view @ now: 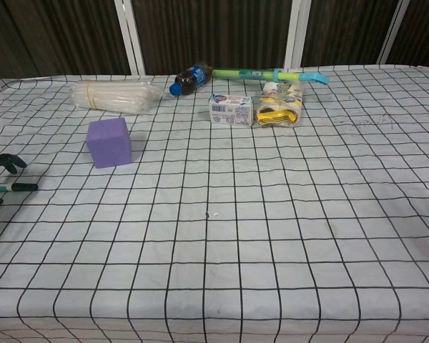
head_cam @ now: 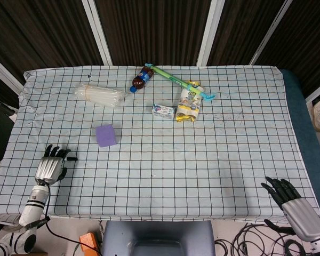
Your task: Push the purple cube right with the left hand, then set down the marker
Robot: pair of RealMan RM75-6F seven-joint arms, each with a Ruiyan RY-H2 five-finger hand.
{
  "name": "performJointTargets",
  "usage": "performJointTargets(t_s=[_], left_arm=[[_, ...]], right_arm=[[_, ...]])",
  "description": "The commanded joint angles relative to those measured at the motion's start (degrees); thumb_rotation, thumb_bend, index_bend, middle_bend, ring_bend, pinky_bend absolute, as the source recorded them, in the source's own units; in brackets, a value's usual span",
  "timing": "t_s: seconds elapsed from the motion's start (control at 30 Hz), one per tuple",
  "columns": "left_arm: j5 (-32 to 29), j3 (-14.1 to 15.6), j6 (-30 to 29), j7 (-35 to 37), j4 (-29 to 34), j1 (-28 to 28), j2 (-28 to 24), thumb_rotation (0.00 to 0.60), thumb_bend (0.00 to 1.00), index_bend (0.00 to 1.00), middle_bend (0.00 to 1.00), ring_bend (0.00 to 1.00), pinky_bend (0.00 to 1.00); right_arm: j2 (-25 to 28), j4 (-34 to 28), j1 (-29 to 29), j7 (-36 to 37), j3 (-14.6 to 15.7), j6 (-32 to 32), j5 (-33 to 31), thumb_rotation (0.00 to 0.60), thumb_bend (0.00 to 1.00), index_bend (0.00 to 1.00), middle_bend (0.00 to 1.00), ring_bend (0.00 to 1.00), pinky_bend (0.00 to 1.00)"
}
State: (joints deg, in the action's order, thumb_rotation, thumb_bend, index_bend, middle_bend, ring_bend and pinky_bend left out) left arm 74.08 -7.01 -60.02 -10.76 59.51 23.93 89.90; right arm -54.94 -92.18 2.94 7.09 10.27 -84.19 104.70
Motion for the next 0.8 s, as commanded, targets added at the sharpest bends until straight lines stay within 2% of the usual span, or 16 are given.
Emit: performJointTargets(t_s=[0.03, 0.5, 0.8], left_arm=[[-0.06, 0.10, -0.09, 0.00, -0.78, 0.10, 0.28, 0.600, 0.42, 0.23, 0.26, 0.13, 0.04], [0.55, 0.40, 0.10, 2.42, -9.65, 1.07, 3.19, 0.600, 0.42, 0.38, 0.37, 0.19, 0.06], [1.14, 0.78, 1.66, 5.06, -13.45, 1.96, 4.75, 0.600, 0.42, 0.41, 0.40, 0.21, 0.06]], right_arm=[[0.03, -0.02, -0.01, 0.03, 0.02, -0.04, 0.05, 0.600, 0.36, 0.00, 0.00, 0.00, 0.01], [0.24, 0.22, -0.24, -0.07, 0.11, -0.21, -0.19, 0.600, 0.36, 0.00, 0.00, 0.00, 0.01], [0.42, 0.81, -0.97, 0.61, 0.13, -1.54, -0.24, 0.600, 0.36, 0.00, 0.00, 0.00, 0.04]])
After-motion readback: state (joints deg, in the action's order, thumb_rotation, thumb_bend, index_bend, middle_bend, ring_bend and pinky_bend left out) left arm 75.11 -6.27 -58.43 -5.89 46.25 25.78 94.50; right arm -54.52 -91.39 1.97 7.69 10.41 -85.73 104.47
